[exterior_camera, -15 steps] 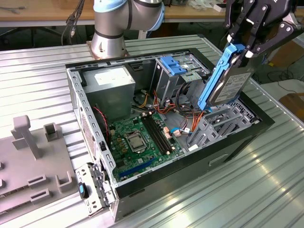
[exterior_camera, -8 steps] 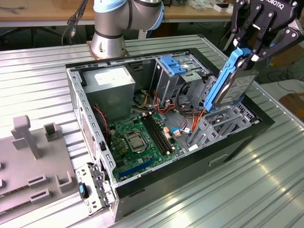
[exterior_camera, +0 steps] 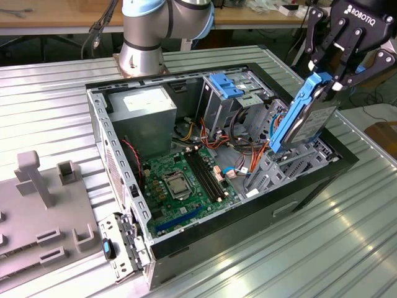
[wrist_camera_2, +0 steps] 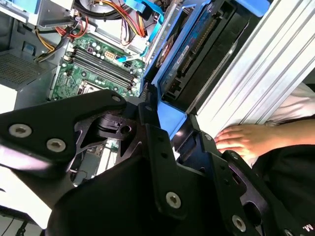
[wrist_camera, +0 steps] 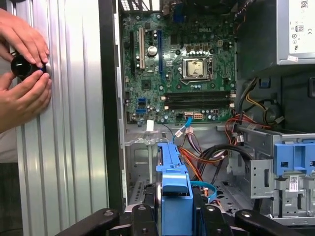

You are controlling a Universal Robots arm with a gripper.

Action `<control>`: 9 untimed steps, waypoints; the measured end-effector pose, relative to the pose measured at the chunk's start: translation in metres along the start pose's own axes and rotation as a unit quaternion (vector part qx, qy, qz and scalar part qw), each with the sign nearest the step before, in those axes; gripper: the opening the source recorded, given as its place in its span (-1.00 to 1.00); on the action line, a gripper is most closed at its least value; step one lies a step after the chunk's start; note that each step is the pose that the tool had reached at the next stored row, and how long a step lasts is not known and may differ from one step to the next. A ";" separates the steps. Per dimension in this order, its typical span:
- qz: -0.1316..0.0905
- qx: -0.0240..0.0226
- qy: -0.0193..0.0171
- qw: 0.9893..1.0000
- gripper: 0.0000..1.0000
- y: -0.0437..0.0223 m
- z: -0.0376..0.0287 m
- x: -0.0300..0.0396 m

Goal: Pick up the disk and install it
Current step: 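Insert the disk into the insertion slot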

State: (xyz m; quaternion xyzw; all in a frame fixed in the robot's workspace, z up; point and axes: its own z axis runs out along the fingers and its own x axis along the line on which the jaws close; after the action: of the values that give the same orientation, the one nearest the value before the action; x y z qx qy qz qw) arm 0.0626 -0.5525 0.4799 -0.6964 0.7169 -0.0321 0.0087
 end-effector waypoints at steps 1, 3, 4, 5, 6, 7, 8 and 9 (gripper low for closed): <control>0.000 0.000 0.000 1.000 -0.26 0.0001 0.0017 0.0001; 0.000 0.000 0.000 1.000 -0.26 0.0003 0.0068 0.0000; 0.000 0.000 0.000 1.000 -0.26 0.0004 0.0087 -0.0001; 0.000 0.000 0.000 1.000 -0.26 0.0005 0.0103 -0.0001; 0.000 0.000 0.000 1.000 -0.26 0.0004 0.0123 -0.0002; 0.000 0.000 0.000 1.000 -0.26 -0.0001 0.0133 -0.0002; 0.000 0.000 0.000 1.000 -0.26 -0.0015 0.0145 -0.0003; 0.000 0.000 0.000 1.000 -0.26 -0.0025 0.0146 -0.0003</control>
State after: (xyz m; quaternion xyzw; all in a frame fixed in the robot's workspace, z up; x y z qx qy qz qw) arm 0.0660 -0.5527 0.4654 -0.6965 0.7168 -0.0322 0.0086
